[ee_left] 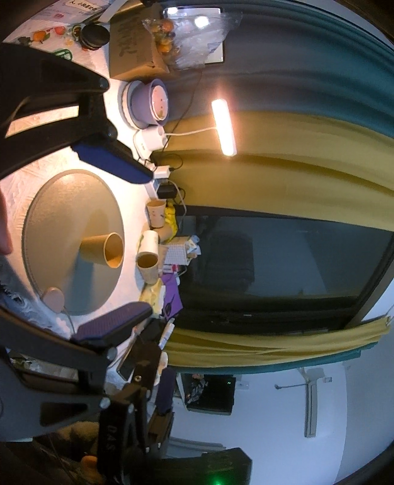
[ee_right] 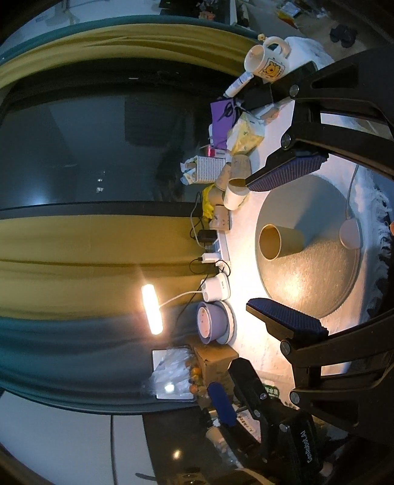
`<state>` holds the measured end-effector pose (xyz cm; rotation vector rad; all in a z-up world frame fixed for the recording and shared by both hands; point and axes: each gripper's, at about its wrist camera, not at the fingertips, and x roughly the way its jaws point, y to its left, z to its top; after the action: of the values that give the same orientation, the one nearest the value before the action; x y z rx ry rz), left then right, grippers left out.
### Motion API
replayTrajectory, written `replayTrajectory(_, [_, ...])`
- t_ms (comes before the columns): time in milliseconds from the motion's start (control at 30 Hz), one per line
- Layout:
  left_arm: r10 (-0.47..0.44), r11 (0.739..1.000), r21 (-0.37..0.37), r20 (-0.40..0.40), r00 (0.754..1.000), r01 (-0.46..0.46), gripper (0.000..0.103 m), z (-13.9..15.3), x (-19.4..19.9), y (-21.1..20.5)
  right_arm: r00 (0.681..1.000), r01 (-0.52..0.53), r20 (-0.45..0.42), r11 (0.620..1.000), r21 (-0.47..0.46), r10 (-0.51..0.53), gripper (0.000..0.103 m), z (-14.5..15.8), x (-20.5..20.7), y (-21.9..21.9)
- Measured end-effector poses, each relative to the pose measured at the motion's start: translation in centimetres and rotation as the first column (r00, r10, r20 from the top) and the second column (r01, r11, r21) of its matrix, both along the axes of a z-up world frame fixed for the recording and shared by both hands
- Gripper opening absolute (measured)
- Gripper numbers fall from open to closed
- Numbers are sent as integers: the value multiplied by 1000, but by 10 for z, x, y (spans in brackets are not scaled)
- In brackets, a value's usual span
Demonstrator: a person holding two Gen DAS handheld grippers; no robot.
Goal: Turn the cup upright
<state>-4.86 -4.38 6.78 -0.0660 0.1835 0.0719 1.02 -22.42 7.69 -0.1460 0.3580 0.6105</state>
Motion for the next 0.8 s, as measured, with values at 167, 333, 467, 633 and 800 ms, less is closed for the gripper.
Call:
replayTrajectory(167, [7,1000,-16,0,1000,-7,81,0,-3,4,1000,-14,-7,1000,-1,14,76,-1,-1,6])
replayTrajectory(333, [9,1000,-24,-1,1000,-9,81,-1,-3,5,1000,-20,-11,1000,-5,20,76,-3,-1,9])
replayTrajectory(467, [8,1000,-23,-2,1000,-8,81,-2,-4,4,1000,-19,-11,1000,-4,19,76,-3,-1,9])
replayTrajectory(633, [9,1000,-25,-6,1000,-9,81,-4,-4,3,1000,-24,-12,1000,-6,24,76,-3,1,8])
replayTrajectory(800, [8,1000,-24,-7,1000,-8,81,-4,-3,2,1000,-25,-14,1000,-8,25,76,-5,1,8])
